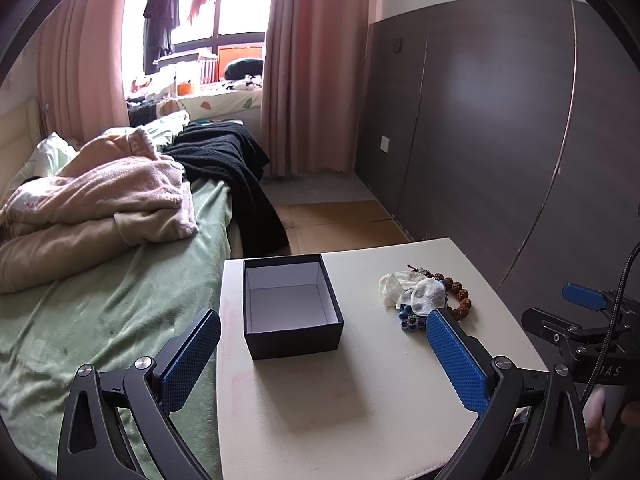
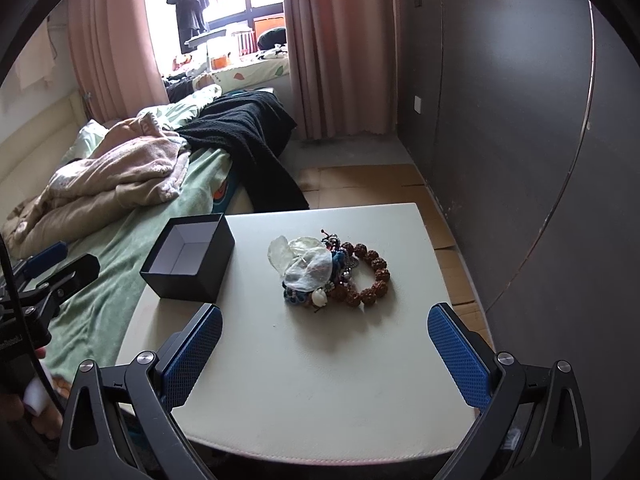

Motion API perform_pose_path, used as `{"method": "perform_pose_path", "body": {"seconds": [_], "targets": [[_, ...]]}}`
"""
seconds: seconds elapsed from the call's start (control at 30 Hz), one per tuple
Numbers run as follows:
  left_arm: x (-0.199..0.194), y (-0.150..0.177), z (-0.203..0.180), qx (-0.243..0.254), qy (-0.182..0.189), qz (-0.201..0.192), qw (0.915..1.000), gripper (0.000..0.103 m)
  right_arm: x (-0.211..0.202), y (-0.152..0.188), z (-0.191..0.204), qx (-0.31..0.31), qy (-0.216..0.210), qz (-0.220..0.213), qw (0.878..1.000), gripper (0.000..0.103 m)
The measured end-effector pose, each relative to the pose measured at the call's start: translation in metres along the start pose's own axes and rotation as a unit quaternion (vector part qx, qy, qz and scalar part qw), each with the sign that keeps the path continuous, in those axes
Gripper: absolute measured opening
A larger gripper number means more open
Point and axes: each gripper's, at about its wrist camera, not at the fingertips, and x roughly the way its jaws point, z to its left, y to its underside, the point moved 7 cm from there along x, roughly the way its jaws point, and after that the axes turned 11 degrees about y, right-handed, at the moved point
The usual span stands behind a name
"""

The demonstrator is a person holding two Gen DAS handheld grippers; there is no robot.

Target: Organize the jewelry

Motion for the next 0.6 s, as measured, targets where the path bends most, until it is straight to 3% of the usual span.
{"method": "perform_pose_path", "body": {"seconds": [0.33,0.6], "targets": [[0.0066,0.0046,-0.0012,0.011,0.002,0.004,0.9999,0.102,-0.0076,-0.0041,-0.0028,0.013,-0.004,-0.013,1.0,0.103],[0.006,0.0048,0.0006,0.01,-0.002,0.001,0.9999,0.102,-0.0032,-0.0007,-0.002,0.023,-0.018,0.001,1.0,0.103]]}}
